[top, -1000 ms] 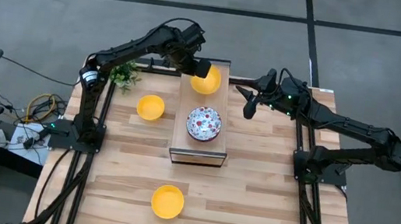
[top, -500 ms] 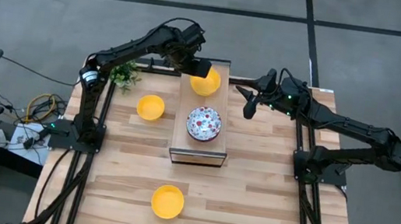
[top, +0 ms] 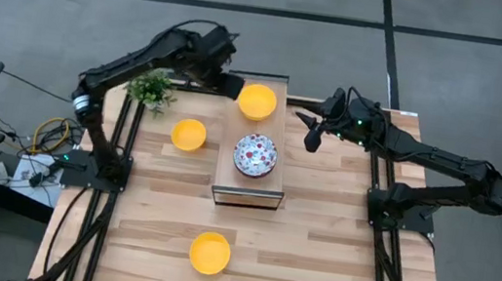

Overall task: Pick & Place Mini bowls
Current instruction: Stack the yellow bowl on top of the yellow bowl on the shelf

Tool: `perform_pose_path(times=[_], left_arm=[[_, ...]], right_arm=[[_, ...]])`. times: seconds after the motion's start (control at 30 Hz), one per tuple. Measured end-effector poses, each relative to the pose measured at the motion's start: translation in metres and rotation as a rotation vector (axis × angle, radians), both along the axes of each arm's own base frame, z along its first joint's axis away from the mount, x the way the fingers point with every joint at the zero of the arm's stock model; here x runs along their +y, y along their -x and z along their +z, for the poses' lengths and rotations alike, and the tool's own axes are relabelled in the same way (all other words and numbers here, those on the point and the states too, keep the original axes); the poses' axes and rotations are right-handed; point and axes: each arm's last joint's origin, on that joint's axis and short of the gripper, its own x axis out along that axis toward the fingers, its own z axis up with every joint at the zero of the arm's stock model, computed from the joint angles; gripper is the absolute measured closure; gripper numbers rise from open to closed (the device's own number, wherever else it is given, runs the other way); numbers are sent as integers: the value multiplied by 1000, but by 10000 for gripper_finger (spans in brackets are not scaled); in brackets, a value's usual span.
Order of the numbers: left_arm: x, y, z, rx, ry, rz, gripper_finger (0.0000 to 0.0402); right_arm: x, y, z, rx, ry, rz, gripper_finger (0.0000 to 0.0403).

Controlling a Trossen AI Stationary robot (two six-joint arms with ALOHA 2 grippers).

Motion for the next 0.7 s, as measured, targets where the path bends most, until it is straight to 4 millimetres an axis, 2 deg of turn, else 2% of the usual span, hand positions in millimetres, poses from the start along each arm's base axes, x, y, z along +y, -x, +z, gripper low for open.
perform_pose_path(times=[0.17,0.33,0.47,0.57,0.7], left_arm=[[-29,29,-10,78,-40,12,272],[-50,59,-33,179,-42,-116,279],[-61,79,-53,267,-75,-292,283],[-65,87,-69,289,-108,-436,286],[-67,87,-92,267,-109,-612,287]], right_arm=[[-1,1,0,3,-1,-6,278],[-6,3,0,3,-1,-29,278],[-10,4,0,3,-1,-43,278],[-10,5,0,2,-1,-45,278],[-10,5,0,2,-1,-44,278]])
